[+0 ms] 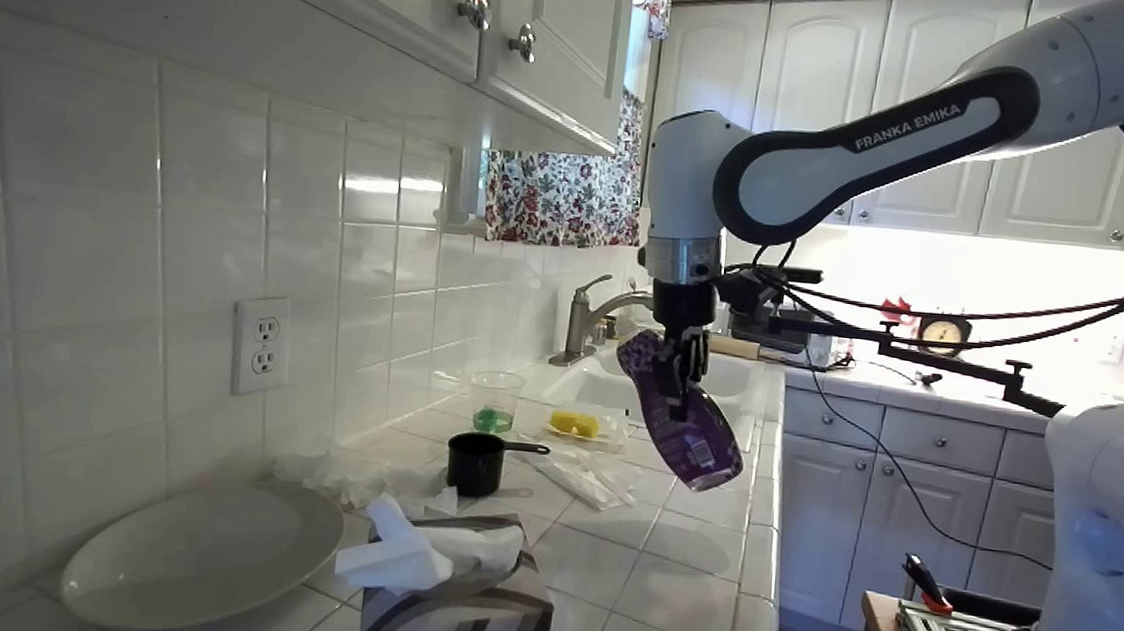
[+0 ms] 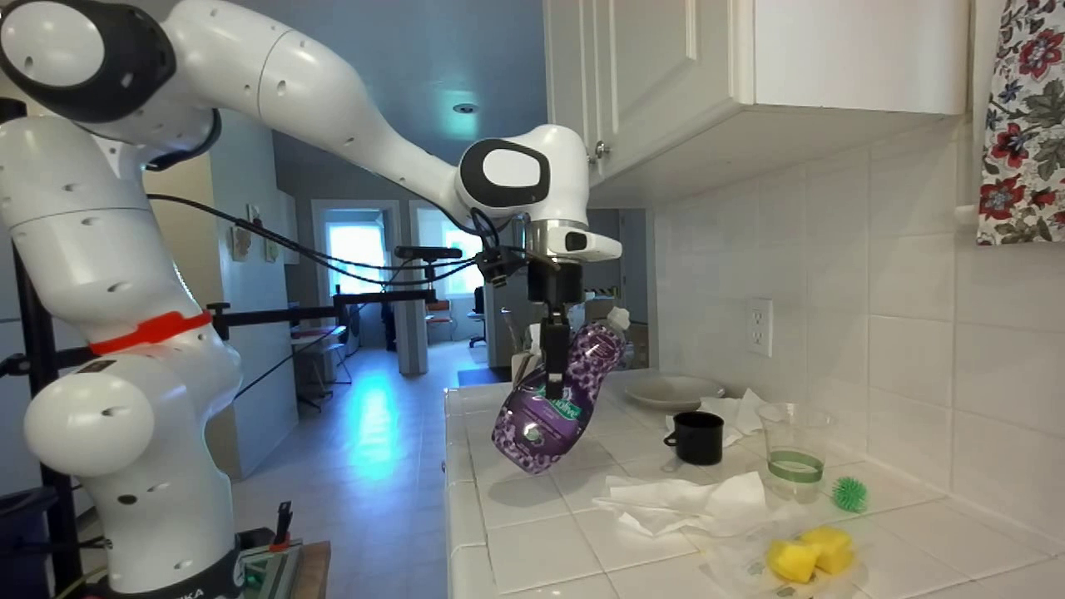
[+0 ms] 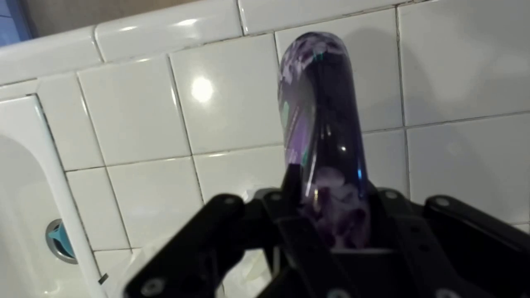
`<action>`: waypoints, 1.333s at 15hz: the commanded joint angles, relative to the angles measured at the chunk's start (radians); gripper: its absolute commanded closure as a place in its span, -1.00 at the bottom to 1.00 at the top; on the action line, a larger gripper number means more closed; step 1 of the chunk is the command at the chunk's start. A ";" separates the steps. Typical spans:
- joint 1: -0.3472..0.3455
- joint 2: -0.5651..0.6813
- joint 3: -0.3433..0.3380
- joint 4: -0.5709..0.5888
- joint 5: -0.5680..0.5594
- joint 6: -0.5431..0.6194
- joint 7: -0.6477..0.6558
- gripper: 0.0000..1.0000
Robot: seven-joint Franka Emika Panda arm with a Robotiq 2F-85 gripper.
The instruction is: Pick up the bottle, then pour some of its contents into the cup
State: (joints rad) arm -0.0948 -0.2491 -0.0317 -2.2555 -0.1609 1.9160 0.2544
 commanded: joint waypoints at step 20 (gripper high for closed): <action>0.031 0.187 0.009 0.253 -0.203 -0.256 -0.257 0.85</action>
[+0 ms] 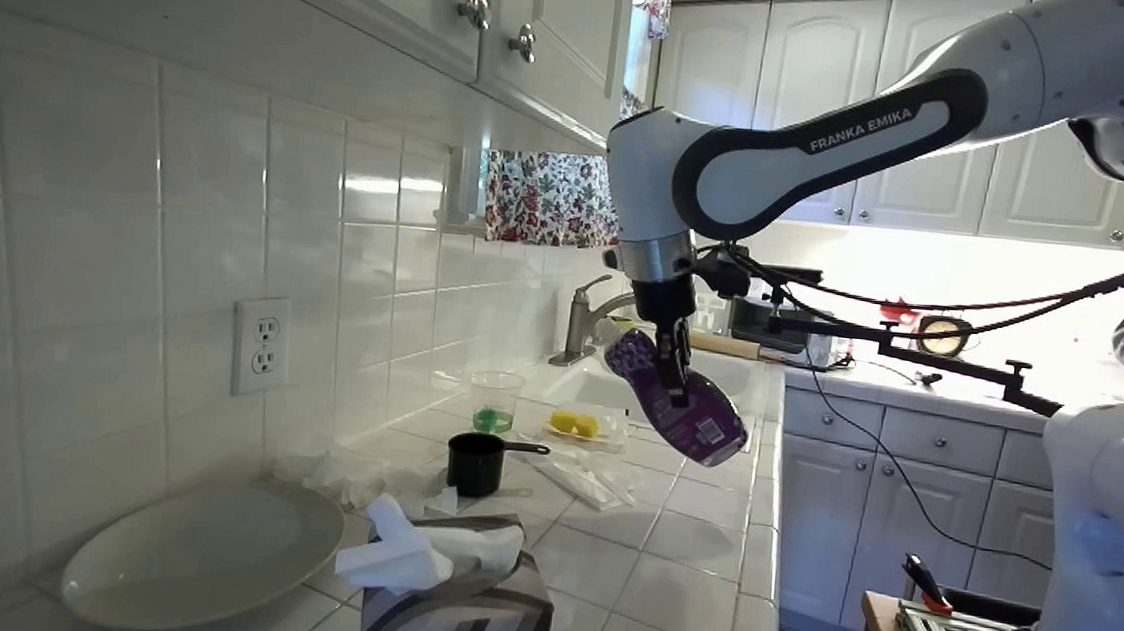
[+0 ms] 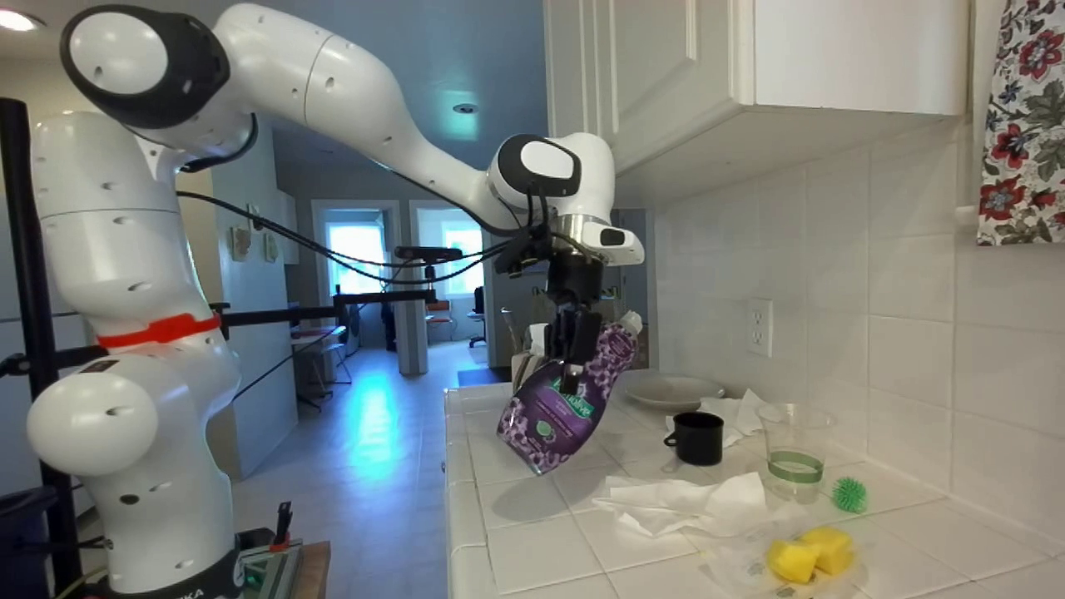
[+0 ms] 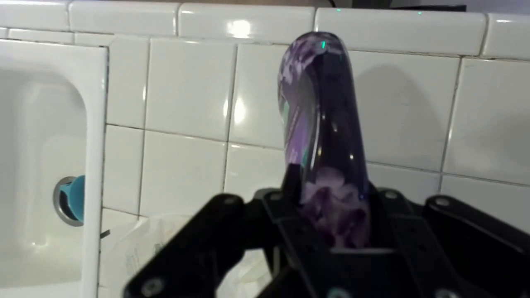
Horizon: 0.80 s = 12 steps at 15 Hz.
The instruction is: Pick up the bottle, then pour some of its contents into the cup
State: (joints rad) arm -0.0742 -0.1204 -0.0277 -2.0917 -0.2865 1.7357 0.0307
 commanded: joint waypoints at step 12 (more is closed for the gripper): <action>0.037 0.119 0.015 0.123 -0.371 0.022 -0.082 0.85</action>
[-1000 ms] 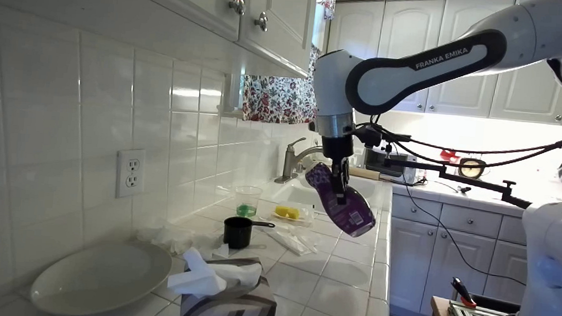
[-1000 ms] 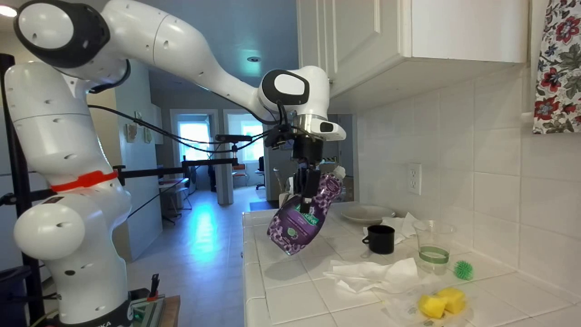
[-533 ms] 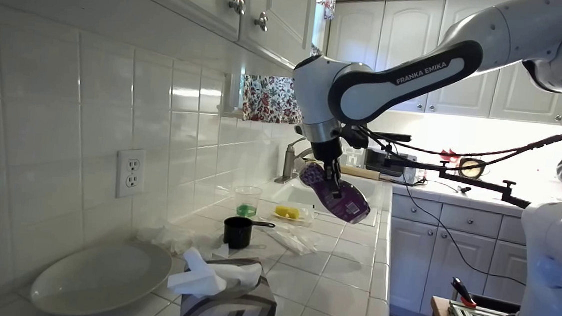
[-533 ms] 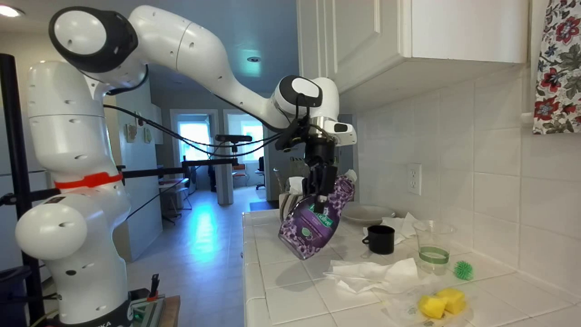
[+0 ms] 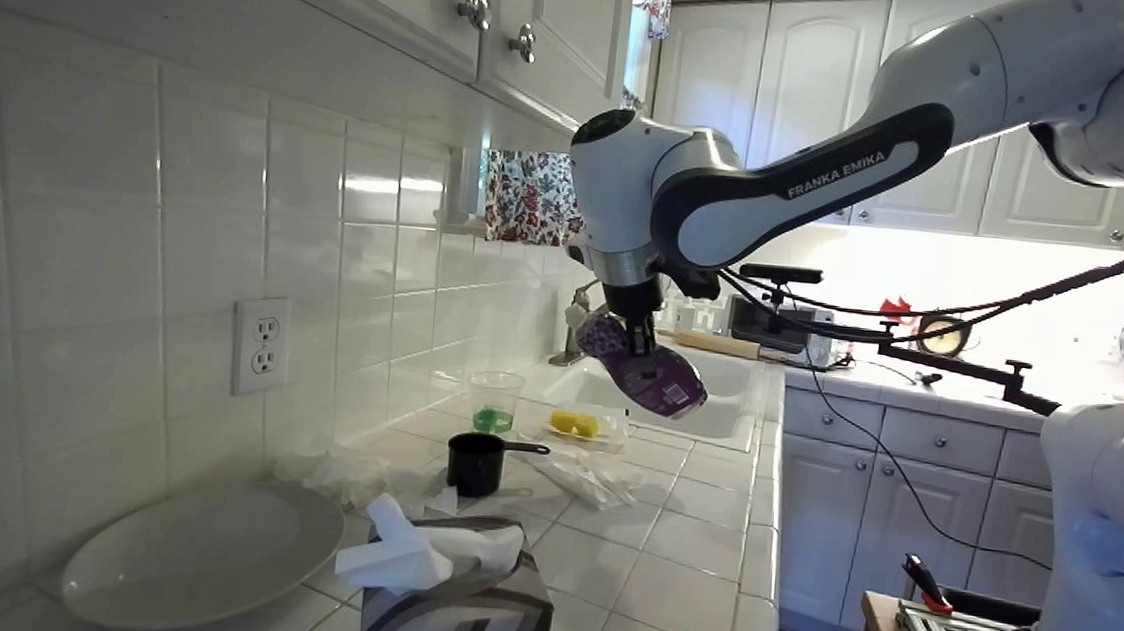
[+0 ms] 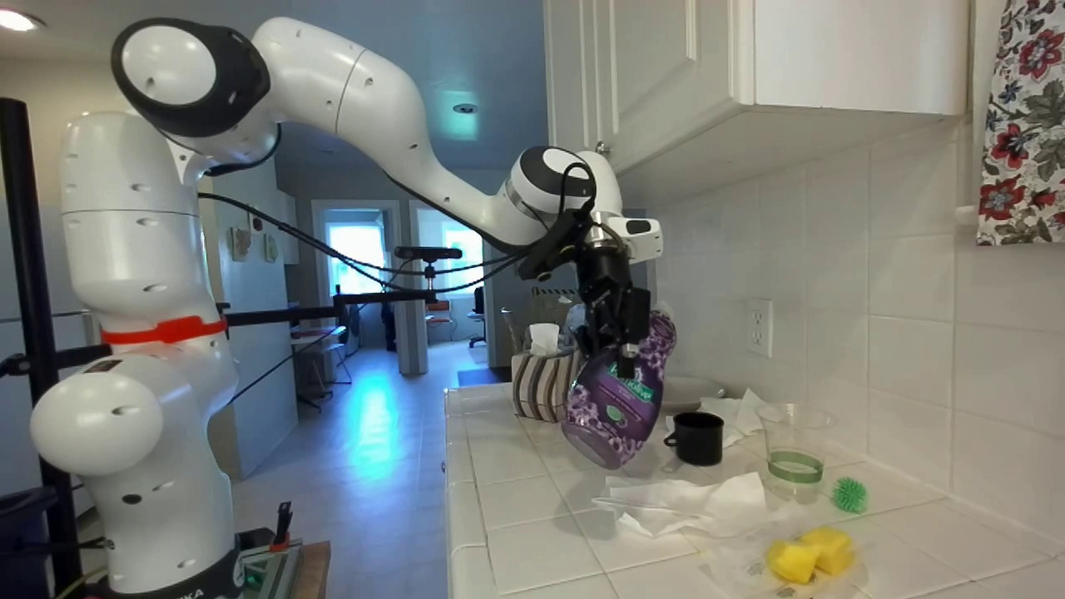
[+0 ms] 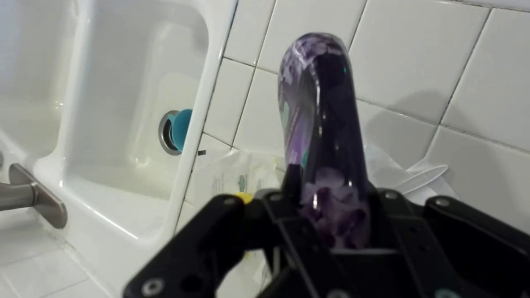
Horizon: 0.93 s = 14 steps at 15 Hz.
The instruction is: Pick up the bottle, then pour some of its contents into the cup
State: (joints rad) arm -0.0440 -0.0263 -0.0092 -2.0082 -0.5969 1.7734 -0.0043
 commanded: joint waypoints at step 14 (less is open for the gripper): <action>0.009 0.067 -0.009 0.048 -0.167 -0.035 -0.017 0.85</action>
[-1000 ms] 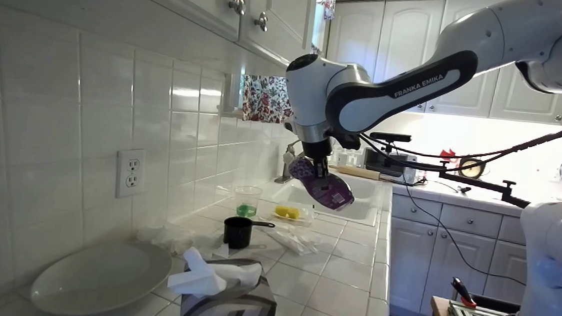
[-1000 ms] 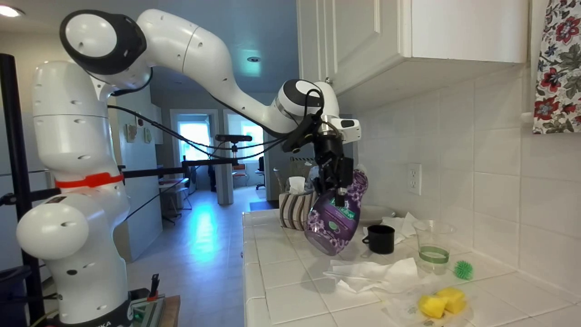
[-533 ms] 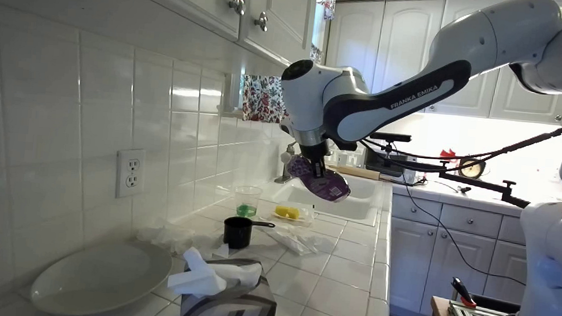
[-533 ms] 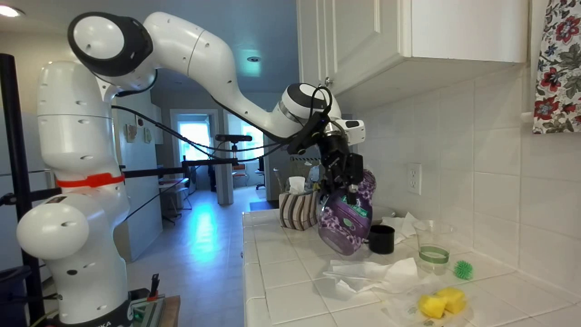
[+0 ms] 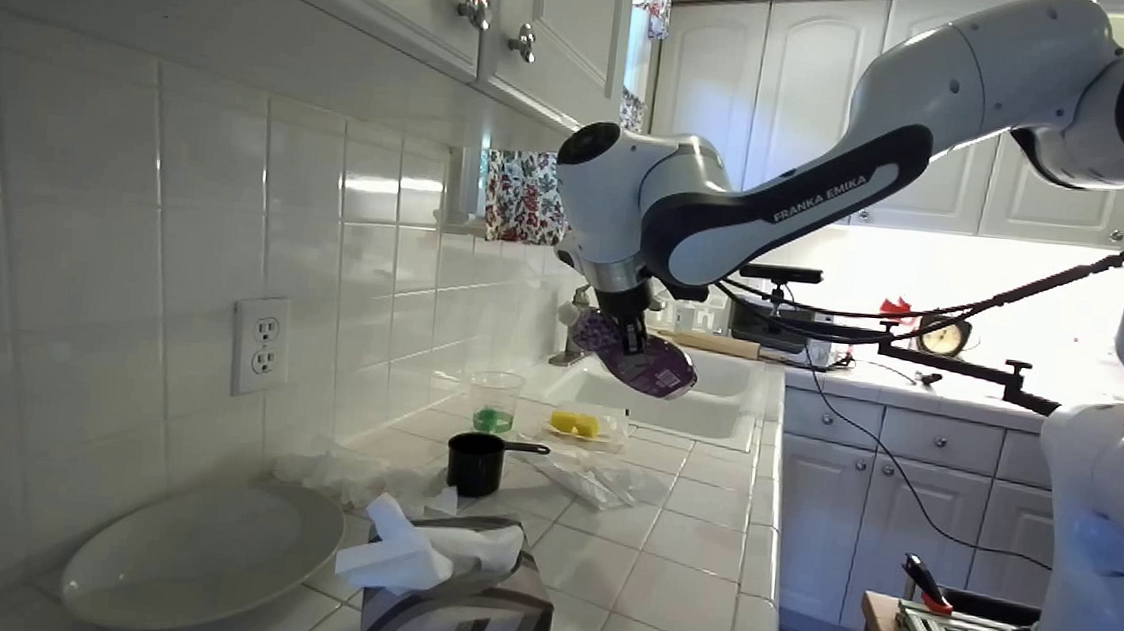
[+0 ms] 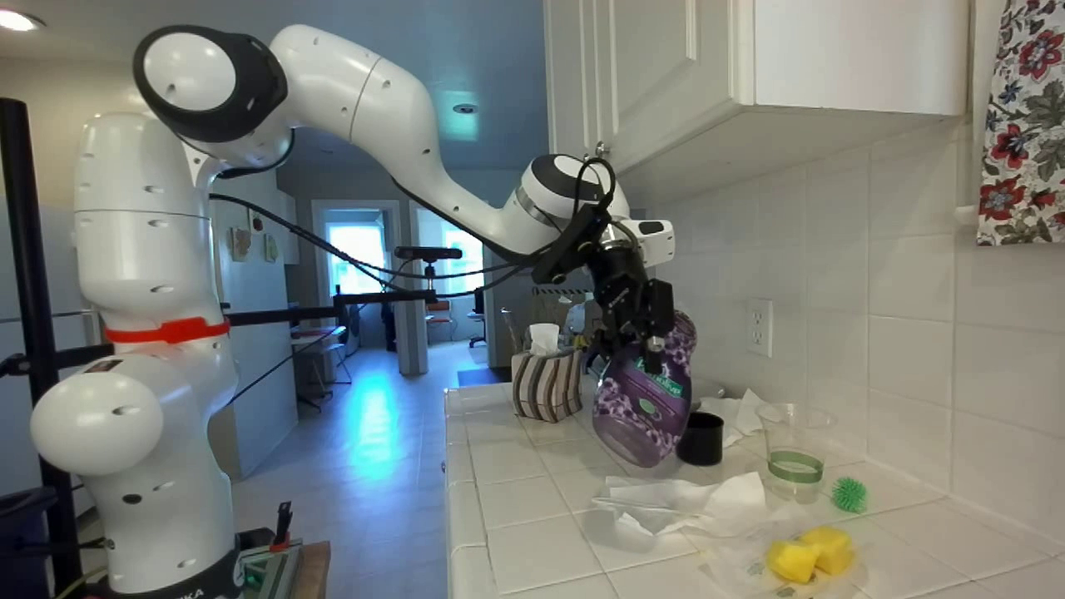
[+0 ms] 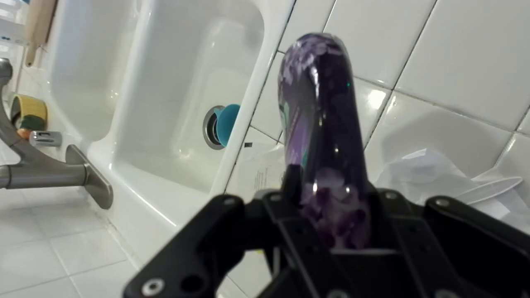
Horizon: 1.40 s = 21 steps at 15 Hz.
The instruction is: Pick up the bottle, then pour some of its contents into the cup
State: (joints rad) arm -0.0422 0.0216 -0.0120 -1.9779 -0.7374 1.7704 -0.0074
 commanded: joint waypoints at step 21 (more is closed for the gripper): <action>0.034 0.284 0.005 0.226 -0.175 -0.088 -0.278 0.85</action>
State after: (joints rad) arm -0.0182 0.2571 -0.0073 -1.8317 -0.8761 1.7233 -0.2248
